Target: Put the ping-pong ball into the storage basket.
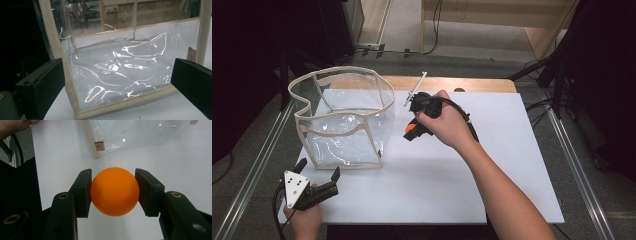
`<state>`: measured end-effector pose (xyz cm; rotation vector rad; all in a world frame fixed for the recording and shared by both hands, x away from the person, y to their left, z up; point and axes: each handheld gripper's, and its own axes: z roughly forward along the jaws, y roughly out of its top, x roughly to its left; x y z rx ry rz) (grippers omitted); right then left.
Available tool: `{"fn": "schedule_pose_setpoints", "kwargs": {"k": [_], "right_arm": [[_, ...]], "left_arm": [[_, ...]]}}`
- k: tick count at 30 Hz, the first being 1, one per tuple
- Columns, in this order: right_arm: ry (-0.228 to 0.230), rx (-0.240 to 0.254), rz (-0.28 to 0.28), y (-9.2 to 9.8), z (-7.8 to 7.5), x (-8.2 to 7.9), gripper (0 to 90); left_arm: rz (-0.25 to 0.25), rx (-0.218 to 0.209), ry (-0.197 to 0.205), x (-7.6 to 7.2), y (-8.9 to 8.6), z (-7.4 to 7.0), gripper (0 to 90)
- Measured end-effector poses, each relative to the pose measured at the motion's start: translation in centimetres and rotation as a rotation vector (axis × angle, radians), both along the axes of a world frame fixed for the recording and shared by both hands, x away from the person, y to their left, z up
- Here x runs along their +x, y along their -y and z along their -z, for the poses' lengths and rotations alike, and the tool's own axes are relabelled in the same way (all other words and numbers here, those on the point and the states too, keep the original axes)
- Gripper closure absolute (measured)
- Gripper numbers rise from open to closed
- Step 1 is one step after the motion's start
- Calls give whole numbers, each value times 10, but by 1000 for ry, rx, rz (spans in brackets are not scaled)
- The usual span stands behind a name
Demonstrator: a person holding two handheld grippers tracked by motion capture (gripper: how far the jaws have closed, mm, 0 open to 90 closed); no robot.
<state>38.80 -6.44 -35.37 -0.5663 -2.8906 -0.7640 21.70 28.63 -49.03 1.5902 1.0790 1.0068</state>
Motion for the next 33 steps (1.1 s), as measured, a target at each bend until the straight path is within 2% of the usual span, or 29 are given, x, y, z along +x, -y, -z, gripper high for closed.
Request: {"fn": "schedule_pose_setpoints", "kwargs": {"k": [33], "right_arm": [[52, 5, -39, -28, -30, 9, 483]], "left_arm": [[2, -5, -2, 1, 0, 0, 0]]}}
